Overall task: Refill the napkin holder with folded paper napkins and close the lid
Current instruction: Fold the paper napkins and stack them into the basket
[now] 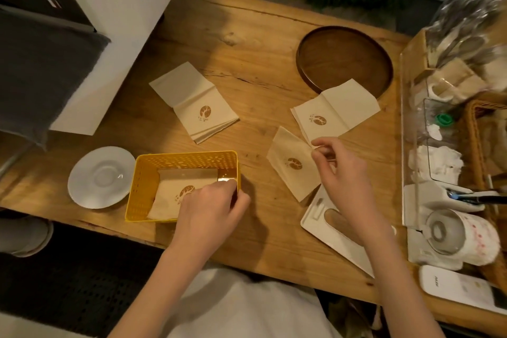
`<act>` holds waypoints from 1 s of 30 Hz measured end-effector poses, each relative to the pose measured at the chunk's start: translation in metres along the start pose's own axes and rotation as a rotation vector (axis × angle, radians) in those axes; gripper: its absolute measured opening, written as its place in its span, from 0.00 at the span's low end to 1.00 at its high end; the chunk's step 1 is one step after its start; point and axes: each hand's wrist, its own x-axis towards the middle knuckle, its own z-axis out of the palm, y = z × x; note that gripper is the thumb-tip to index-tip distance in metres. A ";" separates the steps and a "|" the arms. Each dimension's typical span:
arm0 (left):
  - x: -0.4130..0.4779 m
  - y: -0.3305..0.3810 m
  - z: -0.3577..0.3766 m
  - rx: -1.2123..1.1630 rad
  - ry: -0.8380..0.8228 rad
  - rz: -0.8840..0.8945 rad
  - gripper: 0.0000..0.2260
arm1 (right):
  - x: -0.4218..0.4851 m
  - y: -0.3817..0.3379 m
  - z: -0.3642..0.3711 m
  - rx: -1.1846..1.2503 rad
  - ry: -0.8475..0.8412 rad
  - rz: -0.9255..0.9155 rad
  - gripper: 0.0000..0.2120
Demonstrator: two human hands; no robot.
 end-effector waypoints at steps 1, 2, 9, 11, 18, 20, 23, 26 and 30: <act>0.001 0.001 0.001 0.003 -0.014 0.004 0.15 | 0.002 -0.003 -0.007 0.023 0.004 -0.001 0.08; 0.001 0.002 0.002 0.004 -0.027 0.009 0.15 | 0.003 -0.006 -0.013 0.051 0.000 0.002 0.08; -0.002 0.005 0.007 -0.010 -0.091 0.016 0.15 | 0.005 -0.027 -0.037 0.309 -0.089 0.056 0.04; -0.002 0.006 0.008 -0.018 -0.088 0.022 0.15 | 0.004 -0.031 -0.038 0.385 -0.124 0.075 0.04; -0.006 0.003 0.007 -0.074 -0.025 0.014 0.14 | 0.005 -0.047 -0.038 0.501 -0.202 0.107 0.11; -0.007 0.003 0.004 -0.150 0.038 0.012 0.11 | 0.004 -0.052 -0.036 0.544 -0.230 0.110 0.12; -0.009 0.006 -0.004 -0.414 0.145 -0.055 0.09 | 0.003 -0.062 -0.034 0.566 -0.274 0.102 0.12; -0.011 0.008 -0.016 -0.731 0.179 -0.136 0.20 | 0.004 -0.071 -0.030 0.574 -0.319 0.093 0.11; -0.015 0.009 -0.029 -0.939 0.155 -0.137 0.25 | 0.005 -0.082 -0.024 0.603 -0.370 0.079 0.10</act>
